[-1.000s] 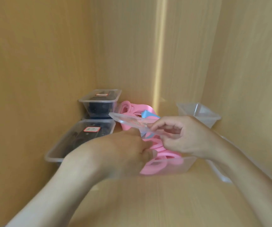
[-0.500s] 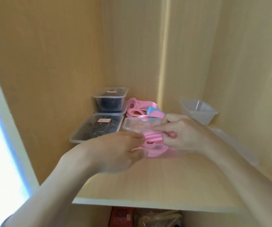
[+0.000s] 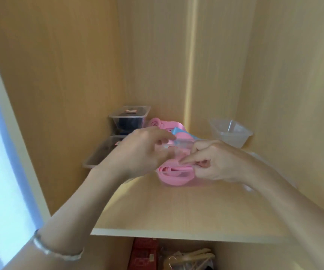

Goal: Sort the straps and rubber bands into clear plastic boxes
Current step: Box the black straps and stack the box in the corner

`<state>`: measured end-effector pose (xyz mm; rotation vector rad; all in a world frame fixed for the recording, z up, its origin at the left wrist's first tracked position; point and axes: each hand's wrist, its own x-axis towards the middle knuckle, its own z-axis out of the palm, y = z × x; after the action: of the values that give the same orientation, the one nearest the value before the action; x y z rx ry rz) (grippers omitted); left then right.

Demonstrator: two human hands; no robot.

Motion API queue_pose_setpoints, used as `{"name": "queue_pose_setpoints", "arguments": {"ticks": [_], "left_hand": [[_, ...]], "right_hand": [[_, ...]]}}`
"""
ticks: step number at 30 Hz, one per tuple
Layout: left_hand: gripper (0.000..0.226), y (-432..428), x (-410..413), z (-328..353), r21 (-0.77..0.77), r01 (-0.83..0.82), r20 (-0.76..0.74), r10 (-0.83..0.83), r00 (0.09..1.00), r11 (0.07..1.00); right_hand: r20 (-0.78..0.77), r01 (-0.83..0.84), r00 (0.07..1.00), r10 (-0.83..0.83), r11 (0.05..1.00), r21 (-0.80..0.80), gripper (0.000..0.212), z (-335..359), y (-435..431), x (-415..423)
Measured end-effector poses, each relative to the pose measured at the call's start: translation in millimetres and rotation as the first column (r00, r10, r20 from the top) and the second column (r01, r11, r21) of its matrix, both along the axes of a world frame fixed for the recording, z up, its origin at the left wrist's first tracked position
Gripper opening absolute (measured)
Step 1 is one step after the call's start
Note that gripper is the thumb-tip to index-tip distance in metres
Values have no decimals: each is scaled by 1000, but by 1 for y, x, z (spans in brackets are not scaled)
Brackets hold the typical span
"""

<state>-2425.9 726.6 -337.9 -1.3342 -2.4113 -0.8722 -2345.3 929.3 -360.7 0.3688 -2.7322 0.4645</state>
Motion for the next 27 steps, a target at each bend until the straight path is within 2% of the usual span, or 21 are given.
{"name": "queue_pose_setpoints", "arguments": {"ticks": [2,3,4,6,9,12,13,15,17,19,22,27], "left_hand": [[85,18,-5,-4,-301,56,120,-21,993,952],[98,25,-8,-7,-428,54,118,-3,993,902],[103,31,-11,-9,-515,38,88,9,996,856],[100,38,-14,-16,-594,-1,36,28,999,805],[86,41,-11,-21,-611,-30,-5,34,999,791],[77,38,-6,-20,-613,-35,-34,19,999,790],[75,38,-5,-20,-610,-38,-35,21,999,791],[73,38,-4,-20,-609,-52,-47,29,998,791],[71,39,-3,-23,-602,-80,-91,32,995,794],[69,40,-2,-27,-593,-119,-160,28,987,796],[68,40,-2,-31,-588,-149,-212,26,977,795],[67,42,-1,-28,-589,-124,-156,38,987,799]], "right_hand": [[21,-12,1000,13,999,-38,39,2,1,0],[34,-20,999,22,998,-53,43,2,1,1],[51,-23,998,27,997,-75,46,2,2,1],[92,-11,995,24,991,-136,43,2,5,2],[109,44,994,-17,968,-248,25,5,12,-1],[-7,191,980,-201,939,-286,16,5,22,-15],[-17,236,969,-248,939,-251,18,3,25,-20],[78,287,958,-278,943,-171,31,-2,28,-25],[221,308,938,-267,935,-177,44,-4,30,-25],[288,308,926,-242,928,-209,48,-4,31,-24],[302,296,926,-226,931,-212,48,-4,32,-23],[292,317,924,-248,922,-221,40,-5,34,-28]]}}
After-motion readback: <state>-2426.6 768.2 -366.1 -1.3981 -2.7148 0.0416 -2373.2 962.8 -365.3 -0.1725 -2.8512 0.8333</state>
